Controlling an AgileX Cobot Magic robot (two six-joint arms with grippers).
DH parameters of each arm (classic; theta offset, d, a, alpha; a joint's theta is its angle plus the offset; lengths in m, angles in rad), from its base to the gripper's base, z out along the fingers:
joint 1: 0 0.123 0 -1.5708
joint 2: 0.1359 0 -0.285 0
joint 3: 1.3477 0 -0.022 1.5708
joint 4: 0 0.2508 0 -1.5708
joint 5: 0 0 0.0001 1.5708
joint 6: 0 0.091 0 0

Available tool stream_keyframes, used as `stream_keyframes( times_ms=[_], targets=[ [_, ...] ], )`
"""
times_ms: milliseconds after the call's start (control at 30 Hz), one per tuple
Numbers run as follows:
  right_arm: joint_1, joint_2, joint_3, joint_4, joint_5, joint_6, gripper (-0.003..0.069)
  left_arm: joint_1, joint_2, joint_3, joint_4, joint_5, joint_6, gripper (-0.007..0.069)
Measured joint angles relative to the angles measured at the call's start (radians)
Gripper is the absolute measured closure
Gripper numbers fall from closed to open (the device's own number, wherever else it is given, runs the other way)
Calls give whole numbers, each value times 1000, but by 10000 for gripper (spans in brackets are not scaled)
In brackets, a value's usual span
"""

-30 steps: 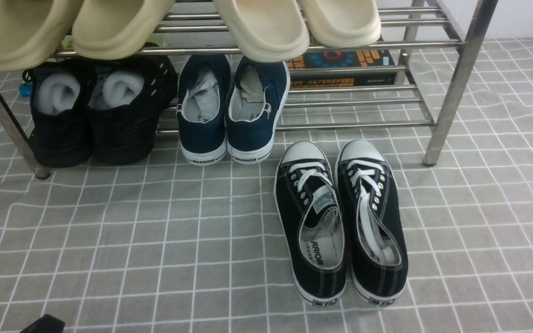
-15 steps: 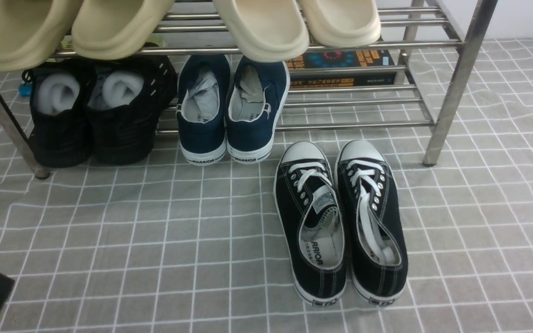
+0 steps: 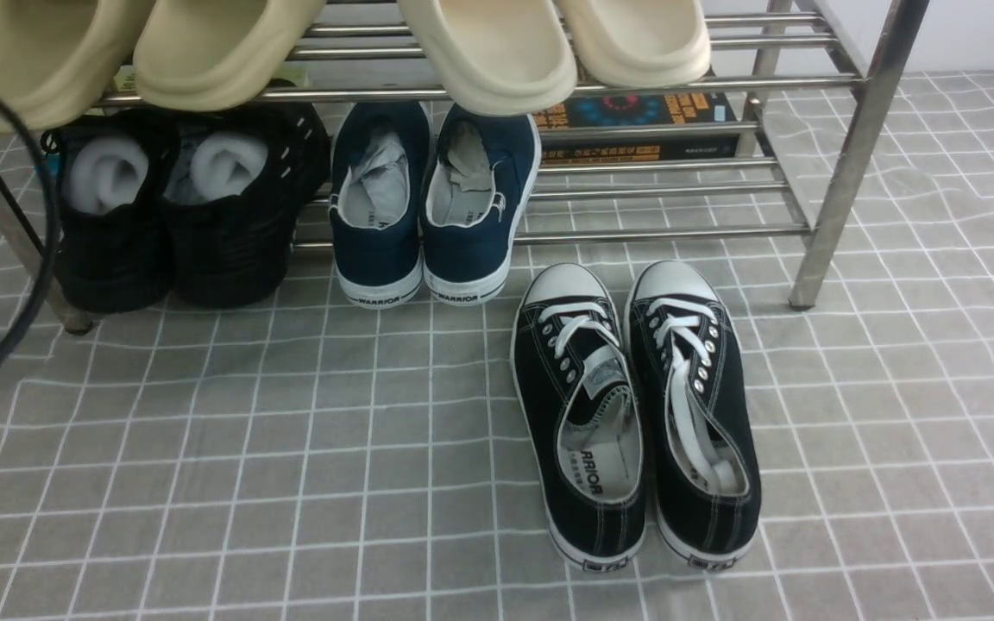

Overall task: Take the shoes off the shelf with your hand from the grey coffee tablecloth.
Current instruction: 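Grasp the leftmost shoe on the bottom shelf of the shoe rack with the left gripper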

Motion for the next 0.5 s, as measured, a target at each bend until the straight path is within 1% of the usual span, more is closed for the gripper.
stream_keyframes(
  times_ms=[33, 67, 100, 133, 167, 233, 300, 500],
  targets=[
    [0, 0, 0, 0, 0, 0, 420, 0, 47, -34, 13, -14, -21, 291],
    [0, 0, 0, 0, 0, 0, 420, 0, 66, -47, 16, -21, -28, 274],
    [0, 0, 0, 0, 0, 0, 420, 0, 128, -89, 24, -45, -48, 217],
    [0, 0, 0, 0, 0, 0, 420, 0, 188, -125, 28, -69, -61, 178],
    [0, 0, 0, 0, 0, 0, 420, 0, 204, -130, 28, -75, -64, 173],
    [0, 0, 0, 0, 0, 0, 420, 0, 277, -168, 32, -106, -79, 140],
    [0, 0, 0, 0, 0, 0, 420, 0, 313, -185, 37, -124, -93, 129],
    [0, 0, 0, 0, 0, 0, 420, 2, 422, -207, 100, -217, -216, 122]
  ],
)
